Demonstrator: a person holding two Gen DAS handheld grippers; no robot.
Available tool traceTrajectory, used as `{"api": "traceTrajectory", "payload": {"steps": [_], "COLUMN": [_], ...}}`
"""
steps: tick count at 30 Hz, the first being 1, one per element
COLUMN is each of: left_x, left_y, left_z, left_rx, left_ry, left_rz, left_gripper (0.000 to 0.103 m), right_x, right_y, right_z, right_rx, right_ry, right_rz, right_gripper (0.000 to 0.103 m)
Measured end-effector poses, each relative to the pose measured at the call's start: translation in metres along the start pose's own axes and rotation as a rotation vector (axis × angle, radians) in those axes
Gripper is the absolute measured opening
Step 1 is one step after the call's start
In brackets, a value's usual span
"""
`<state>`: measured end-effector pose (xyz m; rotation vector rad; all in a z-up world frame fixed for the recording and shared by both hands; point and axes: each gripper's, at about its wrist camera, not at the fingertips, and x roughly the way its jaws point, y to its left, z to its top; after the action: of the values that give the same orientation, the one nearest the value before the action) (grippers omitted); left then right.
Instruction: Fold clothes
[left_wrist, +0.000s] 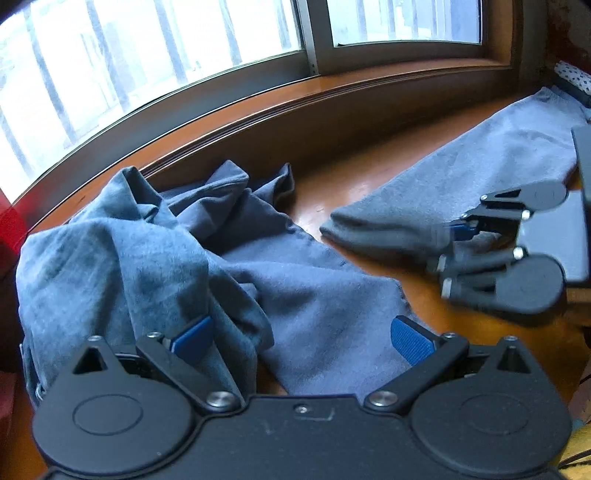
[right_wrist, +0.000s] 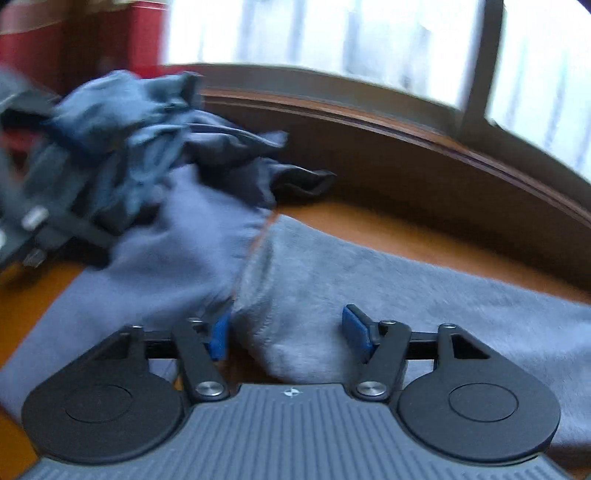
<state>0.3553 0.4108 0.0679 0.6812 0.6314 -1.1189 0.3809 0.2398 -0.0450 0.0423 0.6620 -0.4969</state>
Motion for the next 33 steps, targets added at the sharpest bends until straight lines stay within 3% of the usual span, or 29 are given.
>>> {"api": "traceTrajectory", "payload": {"steps": [2,9,14,16,19,22,24,29,33], "left_x": [0.001,0.037,0.066,0.070,0.079,0.091,0.099,0.107,0.108], "left_y": [-0.003,-0.010,-0.024,-0.037,-0.064,-0.092,-0.107,-0.127,-0.129], "left_z": [0.003,0.034,0.067,0.084,0.106,0.119,0.120,0.109,0.103], "left_rx": [0.005,0.029,0.060,0.072,0.117,0.183,0.222,0.299,0.310], "left_ry": [-0.009,-0.041,-0.062,-0.096,-0.137,-0.141,-0.122,-0.072,-0.066], "left_rz": [-0.005,0.008,0.020,-0.001,-0.024,-0.030,-0.033,-0.029,-0.019], "left_gripper": [0.103,0.103,0.103,0.103,0.103,0.103,0.103,0.103,0.103], "right_x": [-0.003,-0.021,-0.050,-0.067,-0.077,-0.069,-0.069,-0.095,-0.112], "right_y": [-0.007,-0.068,-0.102,-0.116,-0.138,-0.156,-0.164,-0.171,-0.170], "right_z": [0.001,-0.014,-0.027,-0.032,-0.043,-0.063,-0.075,-0.088,-0.084], "right_rx": [0.054,0.579,0.782,0.809,0.820,0.841,0.859,0.845,0.751], "right_ry": [0.000,-0.113,-0.251,-0.312,-0.316,-0.236,-0.199,-0.239,-0.286], "right_rz": [0.010,0.221,0.242,0.215,0.157,0.044,-0.031,-0.075,-0.141], "right_gripper": [0.024,0.024,0.025,0.025,0.028,0.051,0.056,0.068,0.069]}}
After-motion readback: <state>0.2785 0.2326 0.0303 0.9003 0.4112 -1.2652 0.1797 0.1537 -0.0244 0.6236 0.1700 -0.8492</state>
